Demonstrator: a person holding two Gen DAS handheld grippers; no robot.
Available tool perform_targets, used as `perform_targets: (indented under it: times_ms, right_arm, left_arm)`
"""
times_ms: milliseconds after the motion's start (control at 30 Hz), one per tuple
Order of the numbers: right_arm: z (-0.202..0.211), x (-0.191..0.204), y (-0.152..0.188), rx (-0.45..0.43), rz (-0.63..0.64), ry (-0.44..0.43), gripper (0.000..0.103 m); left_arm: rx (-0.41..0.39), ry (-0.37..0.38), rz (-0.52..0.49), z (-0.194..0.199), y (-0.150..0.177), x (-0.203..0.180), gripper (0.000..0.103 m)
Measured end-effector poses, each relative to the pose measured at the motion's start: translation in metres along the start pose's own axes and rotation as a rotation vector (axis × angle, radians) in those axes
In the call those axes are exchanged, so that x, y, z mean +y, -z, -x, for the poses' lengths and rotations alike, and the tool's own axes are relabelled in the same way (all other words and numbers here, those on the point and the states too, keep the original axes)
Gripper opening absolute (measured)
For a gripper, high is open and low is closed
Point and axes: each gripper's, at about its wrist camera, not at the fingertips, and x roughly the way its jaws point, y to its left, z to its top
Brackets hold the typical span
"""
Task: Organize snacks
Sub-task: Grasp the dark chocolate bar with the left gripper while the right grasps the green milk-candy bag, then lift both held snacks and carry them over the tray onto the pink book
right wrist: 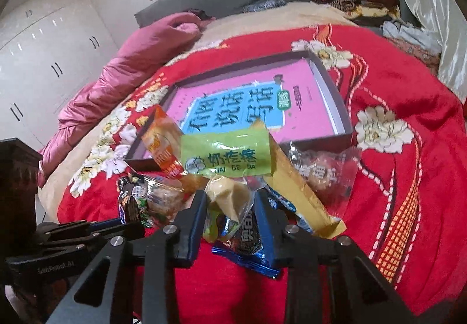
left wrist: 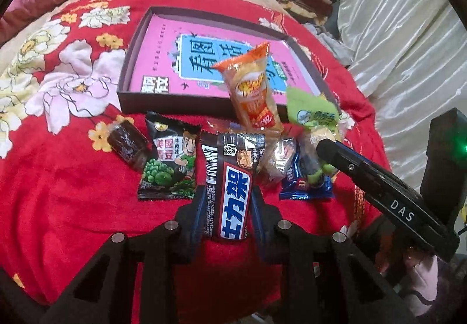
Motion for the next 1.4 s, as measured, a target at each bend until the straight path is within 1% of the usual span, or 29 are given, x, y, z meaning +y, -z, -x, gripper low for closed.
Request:
perform_targets:
  times_ms: [67,133,233,400,567,633,733,900,1067,1133,1267,1333,1400]
  right_arm:
    - [0.006,0.003,-0.001,-0.016,0.008,-0.02,0.034]
    - [0.009,0.005,-0.001,-0.024,0.02,-0.02,0.034]
    - [0.003,0.004,-0.001,-0.002,0.027,0.006,0.034]
    - [-0.014,0.001,0.002,0.055,0.023,0.015,0.034]
    - [-0.022,0.002,0.001,0.061,0.04,0.022,0.035]
    - [-0.025,0.002,0.0,0.066,0.042,0.022,0.037]
    - [-0.03,0.004,-0.001,0.066,0.064,0.014,0.039]
    - [-0.019,0.005,-0.005,0.023,0.08,-0.007,0.037]
    - [-0.003,-0.001,-0.011,-0.033,0.041,-0.039,0.037]
    - [0.006,-0.006,-0.014,-0.068,0.013,-0.057,0.037]
    - [0.022,-0.013,-0.022,-0.14,-0.002,-0.05,0.037]
    - [0.027,-0.016,-0.026,-0.166,-0.005,-0.047,0.035]
    - [0.032,-0.018,-0.03,-0.187,0.01,-0.026,0.035]
  left_arm:
    - [-0.013,0.003,0.001,0.005,-0.002,0.001,0.029]
    - [-0.026,0.0,-0.001,0.009,-0.003,0.001,0.029]
    - [-0.031,-0.002,0.009,0.01,-0.005,0.004,0.029]
    - [-0.028,-0.002,0.009,0.01,-0.005,0.004,0.029]
    - [-0.034,0.002,0.01,0.012,-0.005,0.004,0.029]
    - [-0.04,0.001,0.011,0.013,-0.006,0.004,0.029]
    - [-0.05,-0.001,0.012,0.015,-0.008,0.005,0.029]
    - [-0.074,-0.003,0.017,0.022,-0.011,0.007,0.029]
    - [-0.101,-0.004,0.029,0.03,-0.017,0.013,0.029]
    - [-0.11,-0.007,0.035,0.033,-0.02,0.015,0.03]
    - [-0.133,-0.018,0.041,0.038,-0.026,0.019,0.03]
    - [-0.143,-0.024,0.044,0.04,-0.028,0.02,0.03]
    - [-0.151,-0.03,0.044,0.041,-0.032,0.021,0.03]
